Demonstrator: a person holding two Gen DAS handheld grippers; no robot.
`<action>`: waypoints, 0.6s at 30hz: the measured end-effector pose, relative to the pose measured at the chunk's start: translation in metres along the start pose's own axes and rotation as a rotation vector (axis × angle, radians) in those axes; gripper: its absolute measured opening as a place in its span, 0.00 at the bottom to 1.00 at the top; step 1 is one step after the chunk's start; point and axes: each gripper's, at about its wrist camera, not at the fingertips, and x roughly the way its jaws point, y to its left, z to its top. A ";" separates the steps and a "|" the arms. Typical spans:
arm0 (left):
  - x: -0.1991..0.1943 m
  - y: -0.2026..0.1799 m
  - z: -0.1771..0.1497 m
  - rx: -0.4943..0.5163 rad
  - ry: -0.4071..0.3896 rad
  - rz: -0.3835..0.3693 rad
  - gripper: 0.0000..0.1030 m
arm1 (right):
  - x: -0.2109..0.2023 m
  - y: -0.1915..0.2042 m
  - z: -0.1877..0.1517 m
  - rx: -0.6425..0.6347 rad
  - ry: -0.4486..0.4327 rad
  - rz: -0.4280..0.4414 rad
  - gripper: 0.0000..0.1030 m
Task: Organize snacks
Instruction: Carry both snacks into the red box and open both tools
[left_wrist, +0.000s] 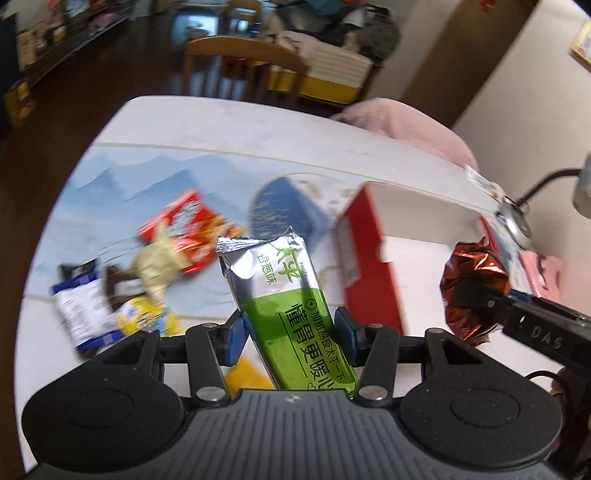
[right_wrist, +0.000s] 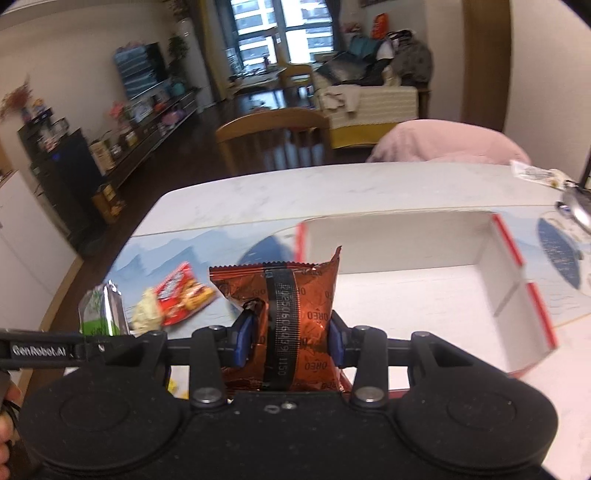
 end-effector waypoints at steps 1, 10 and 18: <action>0.003 -0.010 0.004 0.019 0.001 -0.011 0.48 | 0.000 -0.005 0.000 0.006 -0.003 -0.009 0.39; 0.043 -0.092 0.028 0.142 0.058 -0.051 0.48 | 0.000 -0.073 0.003 0.038 -0.015 -0.086 0.39; 0.095 -0.146 0.049 0.208 0.119 -0.057 0.48 | 0.027 -0.119 0.003 0.029 0.052 -0.138 0.39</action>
